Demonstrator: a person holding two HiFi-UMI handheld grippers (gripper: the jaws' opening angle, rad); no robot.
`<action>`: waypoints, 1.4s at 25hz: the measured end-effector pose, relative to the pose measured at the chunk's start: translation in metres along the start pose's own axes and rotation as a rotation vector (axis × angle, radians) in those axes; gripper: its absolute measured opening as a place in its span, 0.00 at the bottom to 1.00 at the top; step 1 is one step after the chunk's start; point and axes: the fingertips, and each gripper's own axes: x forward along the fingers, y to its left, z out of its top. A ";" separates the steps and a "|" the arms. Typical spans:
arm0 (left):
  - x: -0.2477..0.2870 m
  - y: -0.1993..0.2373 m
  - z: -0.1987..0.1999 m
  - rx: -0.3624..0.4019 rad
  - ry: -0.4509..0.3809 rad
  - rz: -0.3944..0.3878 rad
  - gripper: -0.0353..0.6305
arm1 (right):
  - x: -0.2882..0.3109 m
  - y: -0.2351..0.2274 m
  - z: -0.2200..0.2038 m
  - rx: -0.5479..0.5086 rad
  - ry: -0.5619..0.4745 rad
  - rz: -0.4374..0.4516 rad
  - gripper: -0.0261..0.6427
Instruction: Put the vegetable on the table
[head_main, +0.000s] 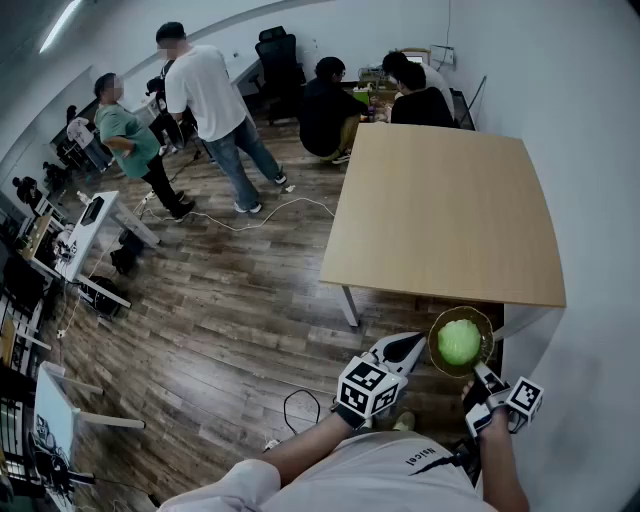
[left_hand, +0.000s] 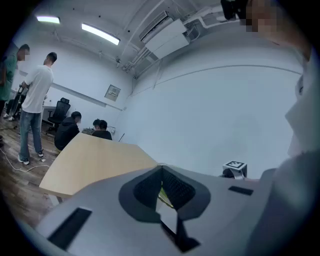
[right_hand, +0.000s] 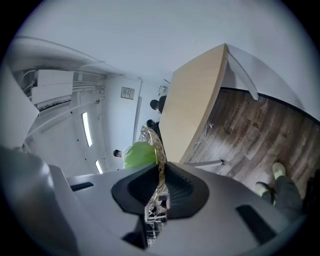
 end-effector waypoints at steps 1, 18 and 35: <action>0.000 -0.001 0.000 0.000 0.000 0.001 0.07 | -0.001 0.000 0.001 0.001 0.001 0.001 0.11; 0.003 -0.001 -0.005 -0.007 0.010 0.027 0.07 | 0.003 -0.009 0.006 0.009 0.024 0.002 0.11; 0.004 -0.003 -0.015 0.000 0.003 0.063 0.07 | 0.004 -0.022 0.010 0.016 0.035 -0.015 0.11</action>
